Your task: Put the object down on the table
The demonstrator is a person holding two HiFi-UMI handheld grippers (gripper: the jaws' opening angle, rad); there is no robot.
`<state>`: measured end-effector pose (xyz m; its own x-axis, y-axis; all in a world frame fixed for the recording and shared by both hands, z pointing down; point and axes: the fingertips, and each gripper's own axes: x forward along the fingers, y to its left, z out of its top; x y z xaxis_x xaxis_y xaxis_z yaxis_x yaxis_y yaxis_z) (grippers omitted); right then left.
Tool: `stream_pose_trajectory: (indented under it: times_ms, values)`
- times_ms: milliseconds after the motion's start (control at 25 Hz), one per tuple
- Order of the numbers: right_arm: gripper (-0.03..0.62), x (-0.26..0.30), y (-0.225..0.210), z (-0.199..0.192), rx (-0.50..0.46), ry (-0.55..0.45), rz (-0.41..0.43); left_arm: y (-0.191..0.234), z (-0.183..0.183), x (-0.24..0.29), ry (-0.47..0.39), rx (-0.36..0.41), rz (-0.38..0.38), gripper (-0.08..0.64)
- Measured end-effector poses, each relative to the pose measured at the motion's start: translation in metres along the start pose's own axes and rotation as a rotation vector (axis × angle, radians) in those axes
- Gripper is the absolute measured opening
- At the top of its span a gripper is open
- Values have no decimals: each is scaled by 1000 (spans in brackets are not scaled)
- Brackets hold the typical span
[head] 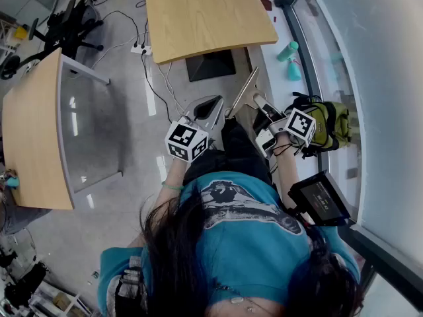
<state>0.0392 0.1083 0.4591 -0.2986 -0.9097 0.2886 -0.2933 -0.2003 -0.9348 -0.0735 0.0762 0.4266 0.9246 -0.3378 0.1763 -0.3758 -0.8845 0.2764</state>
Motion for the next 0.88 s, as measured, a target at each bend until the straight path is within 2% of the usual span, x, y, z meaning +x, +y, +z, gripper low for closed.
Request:
stream_pose_trajectory:
  times_ms: [160, 280, 560, 880]
  values:
    - [92, 11, 14, 16, -33, 7, 34, 4, 2, 3, -3, -11, 17, 2]
    - [92, 30, 7, 38, -34, 16, 36, 23, 0, 25, 9, -13, 31, 2]
    - [92, 87, -20, 125, 15, 27, 44, 76, 23, 114, 11, -10, 73, 2]
    - [92, 153, -35, 228, -9, 112, 25, 117, 56, 220, 11, -44, 118, 2]
